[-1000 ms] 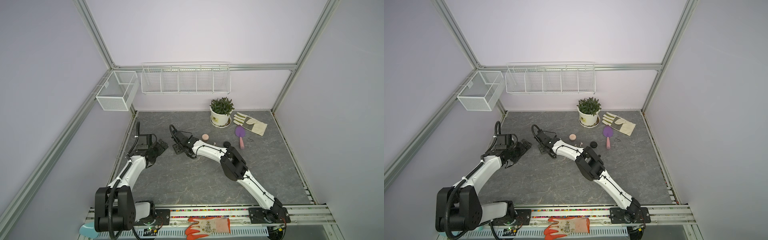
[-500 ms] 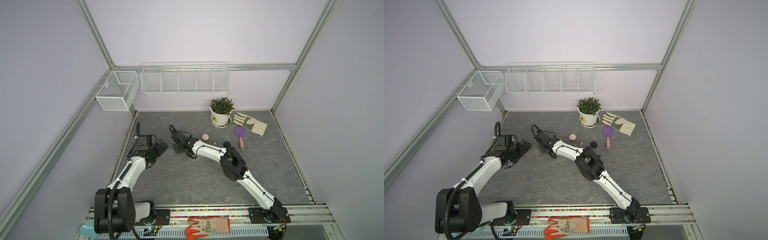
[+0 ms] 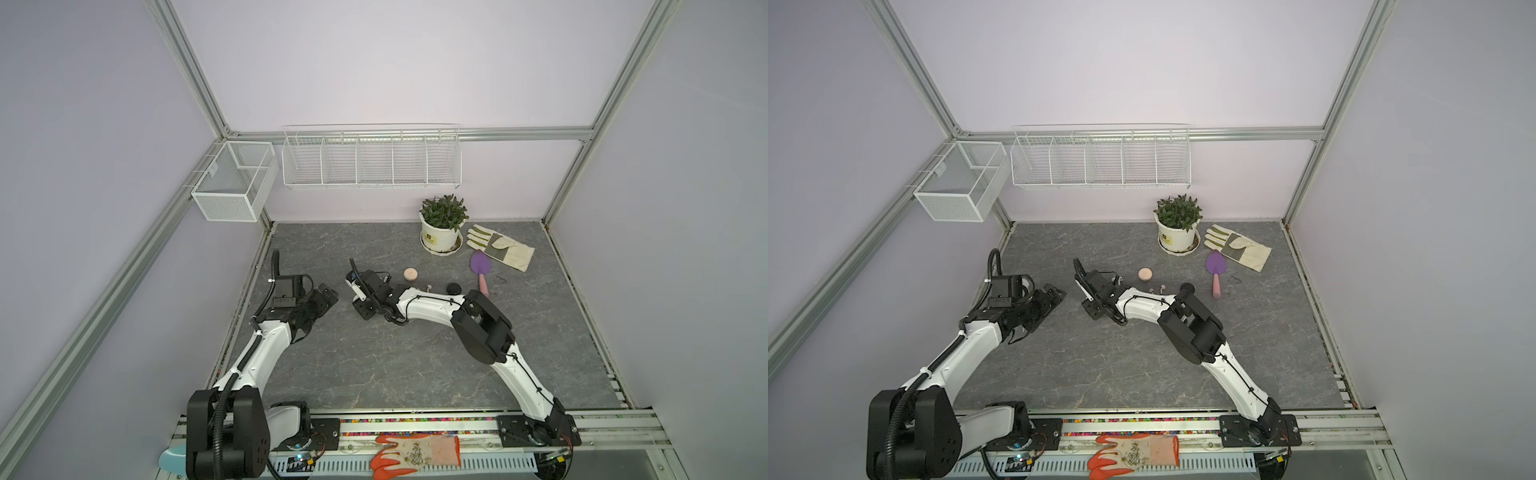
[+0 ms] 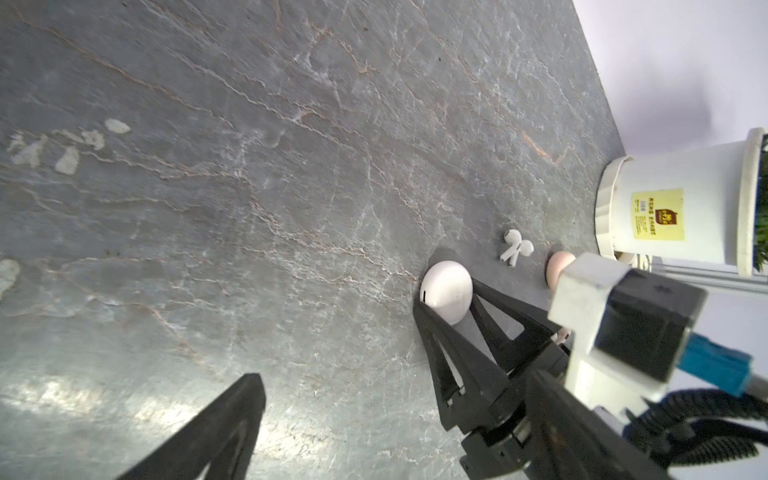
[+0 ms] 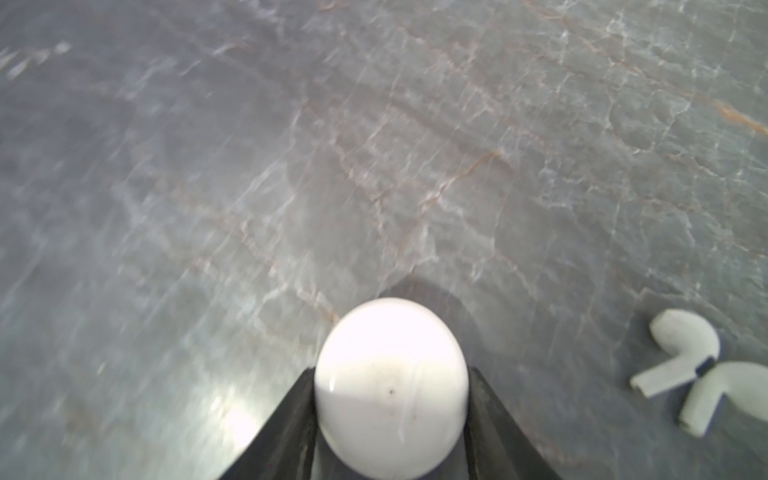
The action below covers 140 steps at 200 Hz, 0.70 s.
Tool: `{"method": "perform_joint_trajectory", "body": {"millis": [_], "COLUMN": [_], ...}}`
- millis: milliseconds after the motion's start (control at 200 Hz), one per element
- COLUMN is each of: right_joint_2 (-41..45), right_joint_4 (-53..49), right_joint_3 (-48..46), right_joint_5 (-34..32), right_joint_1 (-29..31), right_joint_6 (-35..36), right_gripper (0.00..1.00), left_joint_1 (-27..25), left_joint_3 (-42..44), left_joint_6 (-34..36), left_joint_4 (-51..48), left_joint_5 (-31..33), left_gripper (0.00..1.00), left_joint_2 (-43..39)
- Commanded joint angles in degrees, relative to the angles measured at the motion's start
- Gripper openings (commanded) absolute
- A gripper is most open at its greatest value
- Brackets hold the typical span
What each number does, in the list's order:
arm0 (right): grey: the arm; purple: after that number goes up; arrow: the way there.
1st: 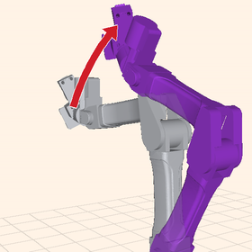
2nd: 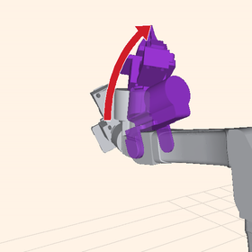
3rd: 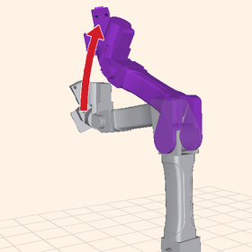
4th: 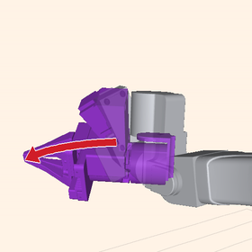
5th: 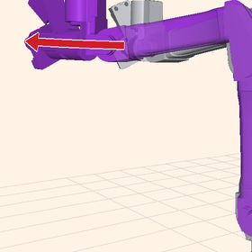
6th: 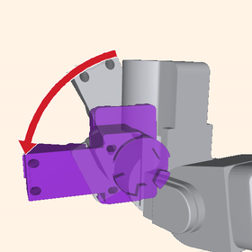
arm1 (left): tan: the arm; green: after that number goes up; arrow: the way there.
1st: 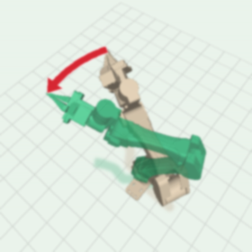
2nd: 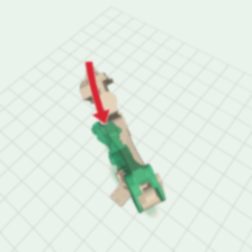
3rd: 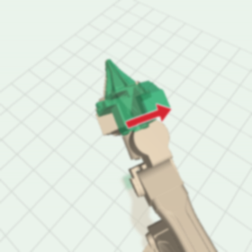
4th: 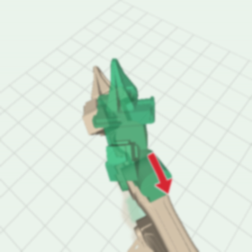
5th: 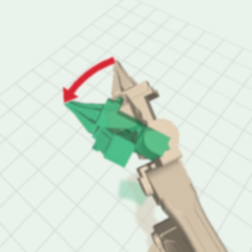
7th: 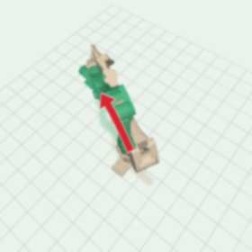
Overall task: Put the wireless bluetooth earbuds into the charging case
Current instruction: 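Close the right gripper on the white charging case and lift it, then bring the held case toward the left gripper and grasp it with the left gripper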
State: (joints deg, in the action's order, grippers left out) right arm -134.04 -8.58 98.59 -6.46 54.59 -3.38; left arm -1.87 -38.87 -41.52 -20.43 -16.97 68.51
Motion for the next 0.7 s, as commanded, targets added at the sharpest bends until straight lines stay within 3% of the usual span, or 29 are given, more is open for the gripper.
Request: {"method": "perform_joint_trajectory", "body": {"millis": [0,415,605,695], "right_joint_2": [5.78,21.01,25.80,26.96], "right_joint_4": [7.36,24.84,27.13,26.18], "right_joint_3": [-7.05,-32.85,-39.36,-40.30], "right_joint_5": [4.95,12.45,17.98,20.78], "right_joint_1": [0.41,0.33,-0.89,-2.22], "right_joint_6": [5.77,18.22,21.27,21.53], "right_gripper": [0.44,0.39,0.35,0.33], "left_joint_1": [0.46,-0.62,-6.74,-9.18], "left_joint_3": [2.11,11.53,13.55,16.62], "left_joint_6": [-0.40,-3.00,-2.87,-4.97], "left_joint_4": [1.77,13.55,20.83,30.74], "left_joint_5": [-3.76,-15.57,-19.13,-22.49], "left_gripper": [0.98,0.92,0.89,0.88], "left_joint_2": [-0.82,-3.18,-1.39,0.12]}}
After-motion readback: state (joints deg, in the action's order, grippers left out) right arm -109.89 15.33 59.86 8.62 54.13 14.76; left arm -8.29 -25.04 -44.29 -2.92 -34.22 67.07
